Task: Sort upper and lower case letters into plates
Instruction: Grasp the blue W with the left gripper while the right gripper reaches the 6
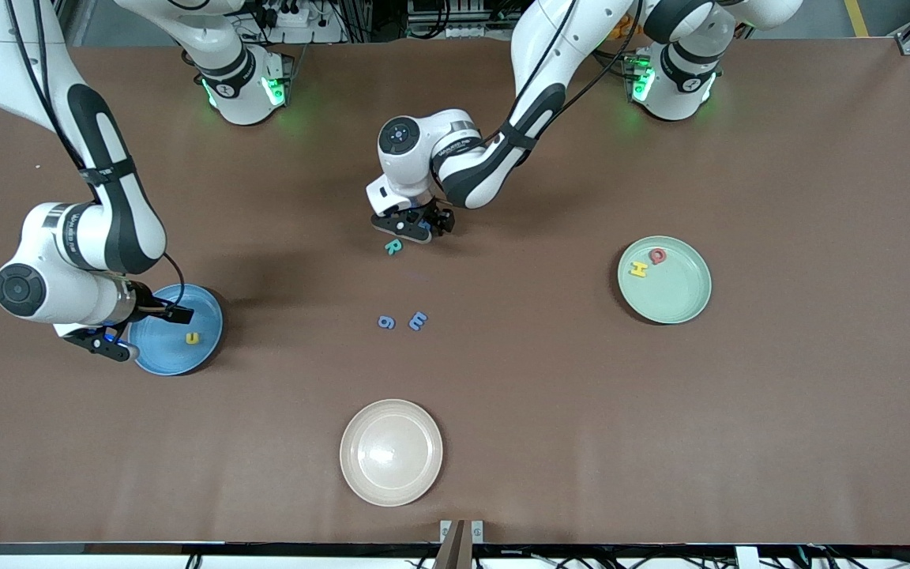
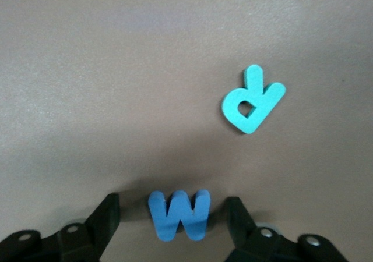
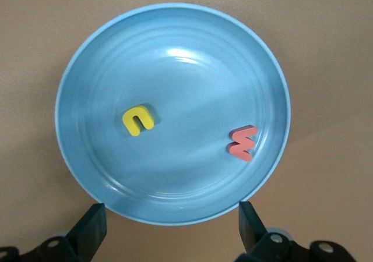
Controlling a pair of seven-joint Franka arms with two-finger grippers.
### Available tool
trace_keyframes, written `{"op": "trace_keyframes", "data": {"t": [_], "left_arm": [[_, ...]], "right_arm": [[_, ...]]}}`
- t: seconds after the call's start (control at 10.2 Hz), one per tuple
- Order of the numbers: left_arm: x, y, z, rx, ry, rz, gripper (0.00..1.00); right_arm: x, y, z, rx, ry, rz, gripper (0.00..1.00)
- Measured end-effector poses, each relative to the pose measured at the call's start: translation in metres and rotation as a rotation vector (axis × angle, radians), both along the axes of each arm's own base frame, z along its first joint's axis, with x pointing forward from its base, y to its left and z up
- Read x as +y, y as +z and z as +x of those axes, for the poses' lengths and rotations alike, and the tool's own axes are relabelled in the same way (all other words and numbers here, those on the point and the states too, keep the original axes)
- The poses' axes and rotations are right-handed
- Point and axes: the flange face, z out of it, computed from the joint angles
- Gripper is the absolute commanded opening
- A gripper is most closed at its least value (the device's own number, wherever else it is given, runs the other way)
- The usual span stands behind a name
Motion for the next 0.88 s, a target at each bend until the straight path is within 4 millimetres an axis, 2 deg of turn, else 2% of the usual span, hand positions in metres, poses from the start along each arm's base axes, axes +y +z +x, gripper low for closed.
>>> {"op": "trace_keyframes", "data": {"t": [0.29,0.39,0.59,0.69,0.88], "left_arm": [[-0.002,0.003,0.001,-0.003,0.017,-0.005,0.49],[-0.002,0.003,0.001,-0.004,0.018,-0.006,0.39],[-0.003,0.006,0.001,-0.005,0.018,-0.009,0.27],[-0.003,0.008,0.001,-0.007,0.018,-0.011,0.23],[-0.003,0.008,0.001,-0.007,0.019,-0.012,0.22]], "right_arm": [[0.017,0.002,0.001,-0.003,-0.006,-0.008,1.00],[0.025,0.002,0.002,-0.003,-0.006,-0.011,1.00],[0.039,0.006,0.003,-0.009,-0.003,-0.014,1.00],[0.048,0.010,0.004,-0.018,-0.018,-0.020,1.00],[0.080,0.018,0.008,-0.038,-0.054,-0.030,1.00]]}}
